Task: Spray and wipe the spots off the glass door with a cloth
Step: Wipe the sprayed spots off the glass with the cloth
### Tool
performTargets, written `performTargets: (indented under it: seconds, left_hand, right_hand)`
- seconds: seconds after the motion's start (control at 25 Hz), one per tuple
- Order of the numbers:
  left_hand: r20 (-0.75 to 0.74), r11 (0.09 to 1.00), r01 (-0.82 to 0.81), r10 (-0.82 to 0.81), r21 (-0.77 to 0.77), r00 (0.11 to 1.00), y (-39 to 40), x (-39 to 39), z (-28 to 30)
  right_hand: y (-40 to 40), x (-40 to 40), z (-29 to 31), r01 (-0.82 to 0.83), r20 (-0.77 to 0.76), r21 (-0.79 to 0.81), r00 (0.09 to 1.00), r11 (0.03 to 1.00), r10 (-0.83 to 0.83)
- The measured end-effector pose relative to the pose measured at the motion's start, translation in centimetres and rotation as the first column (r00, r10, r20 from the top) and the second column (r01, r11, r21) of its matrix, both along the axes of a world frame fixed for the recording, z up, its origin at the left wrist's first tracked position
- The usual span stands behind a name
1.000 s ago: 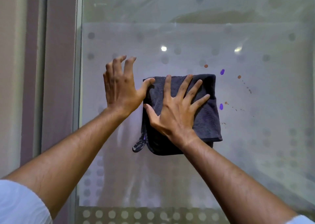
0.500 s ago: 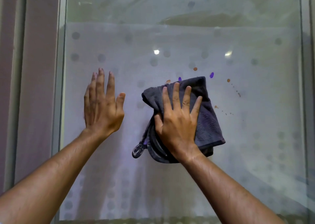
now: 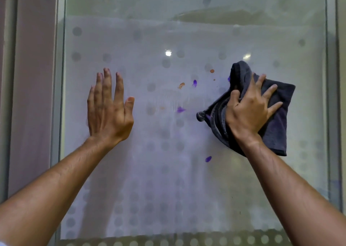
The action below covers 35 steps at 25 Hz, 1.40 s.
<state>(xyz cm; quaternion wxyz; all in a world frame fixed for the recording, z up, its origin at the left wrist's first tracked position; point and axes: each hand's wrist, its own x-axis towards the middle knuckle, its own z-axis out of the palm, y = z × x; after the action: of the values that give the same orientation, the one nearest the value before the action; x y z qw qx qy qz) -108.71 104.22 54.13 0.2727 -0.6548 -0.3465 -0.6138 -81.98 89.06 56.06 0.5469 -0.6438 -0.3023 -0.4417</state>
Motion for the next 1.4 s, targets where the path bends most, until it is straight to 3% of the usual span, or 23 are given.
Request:
performTargets:
  seconds: [0.16, 0.32, 0.44, 0.6, 0.72, 0.88, 1.04, 1.2, 1.4]
  left_hand:
    - [0.008, 1.000, 0.000, -0.001, 0.012, 1.000, 0.0, 0.1, 0.0]
    - [0.012, 1.000, 0.014, -0.014, 0.021, 1.000, 0.0, 0.1, 0.0]
    - [0.017, 0.999, 0.037, -0.037, 0.019, 0.999, 0.0, 0.0, 0.0]
    - [0.010, 0.999, 0.029, -0.029, 0.020, 1.000, 0.2, -0.2, 0.1]
    - [-0.009, 0.999, 0.035, -0.035, 0.010, 0.999, 0.2, -0.4, 0.0]
    - [-0.044, 1.000, 0.003, -0.003, 0.007, 0.999, 0.3, -0.3, -0.1]
    - [-0.068, 1.000, -0.009, 0.010, 0.013, 0.998, 0.4, -0.2, -0.1]
    - [-0.080, 1.000, -0.006, 0.007, 0.016, 0.997, 0.4, -0.2, -0.2]
    - [-0.083, 1.000, 0.011, -0.010, 0.012, 0.997, 0.0, 0.0, -0.2]
  right_hand:
    - [1.1, -2.4, 2.4, -0.031, 0.048, -0.007, 0.998, 1.000, 0.031]
    - [3.8, -8.1, 3.5, 0.011, 0.309, -0.162, 0.950, 0.987, 0.040]
    - [5.7, -11.5, 0.6, 0.063, 0.477, -0.257, 0.876, 0.964, 0.070]
    - [4.2, -8.8, -4.5, 0.140, 0.600, -0.304, 0.796, 0.942, 0.075]
    - [1.2, -3.3, -5.6, 0.145, 0.496, -0.240, 0.868, 0.960, -0.007]
    - [-2.1, 2.4, -2.6, 0.001, 0.111, -0.074, 0.994, 0.997, 0.007]
    - [-0.4, 0.3, 1.6, -0.057, 0.056, 0.001, 0.997, 0.998, 0.057]
    - [2.0, -4.3, 3.1, -0.039, 0.279, -0.131, 0.957, 0.991, 0.075]
    - [2.7, -7.0, -2.5, -0.009, 0.600, -0.316, 0.773, 0.949, 0.207]
